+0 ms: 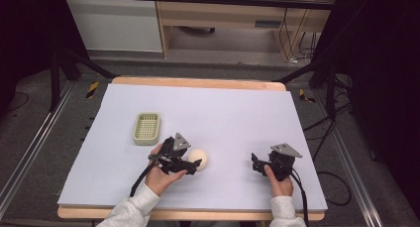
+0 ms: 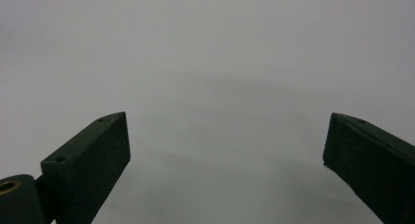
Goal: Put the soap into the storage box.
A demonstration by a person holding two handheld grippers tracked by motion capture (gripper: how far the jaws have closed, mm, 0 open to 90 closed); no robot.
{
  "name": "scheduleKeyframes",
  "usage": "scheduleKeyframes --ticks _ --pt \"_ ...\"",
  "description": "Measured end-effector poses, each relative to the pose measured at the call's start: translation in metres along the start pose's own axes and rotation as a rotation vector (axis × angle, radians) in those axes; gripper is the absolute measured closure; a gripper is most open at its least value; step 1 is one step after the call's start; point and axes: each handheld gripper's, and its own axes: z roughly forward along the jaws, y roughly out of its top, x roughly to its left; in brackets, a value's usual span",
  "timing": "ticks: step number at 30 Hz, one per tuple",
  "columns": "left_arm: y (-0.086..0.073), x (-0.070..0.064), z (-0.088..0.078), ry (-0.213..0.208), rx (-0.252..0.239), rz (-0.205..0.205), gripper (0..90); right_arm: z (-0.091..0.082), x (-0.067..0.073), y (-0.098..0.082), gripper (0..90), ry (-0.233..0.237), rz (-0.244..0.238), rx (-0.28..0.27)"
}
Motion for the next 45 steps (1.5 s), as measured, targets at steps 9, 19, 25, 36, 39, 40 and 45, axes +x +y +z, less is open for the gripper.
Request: scheduleKeyframes --ticks 9,19,25,36,39,40,45 --pt "0.001 -0.003 0.009 -0.005 0.028 0.009 16.6 0.000 0.000 0.000 4.0 0.000 -0.001 0.000" --pt "0.001 -0.006 0.015 -0.009 0.039 0.011 16.0 0.000 0.000 0.000 4.0 0.002 0.002 0.000" --pt "0.001 -0.007 0.019 -0.012 0.047 0.015 15.8 0.000 0.000 0.000 4.0 0.002 0.002 0.000" --pt "0.001 -0.007 0.025 -0.016 0.064 0.017 15.8 0.000 0.000 0.000 4.0 0.001 0.003 0.001" --pt "0.001 -0.008 0.027 -0.018 0.073 0.024 16.0 0.000 0.000 0.000 4.0 0.002 0.005 0.001" --pt "0.001 -0.008 0.027 -0.019 0.073 0.023 16.1 0.000 0.000 0.000 3.9 0.002 0.005 0.002" --pt "0.001 -0.008 0.030 -0.020 0.081 0.026 17.4 0.000 0.000 0.000 4.0 0.002 0.006 0.002"
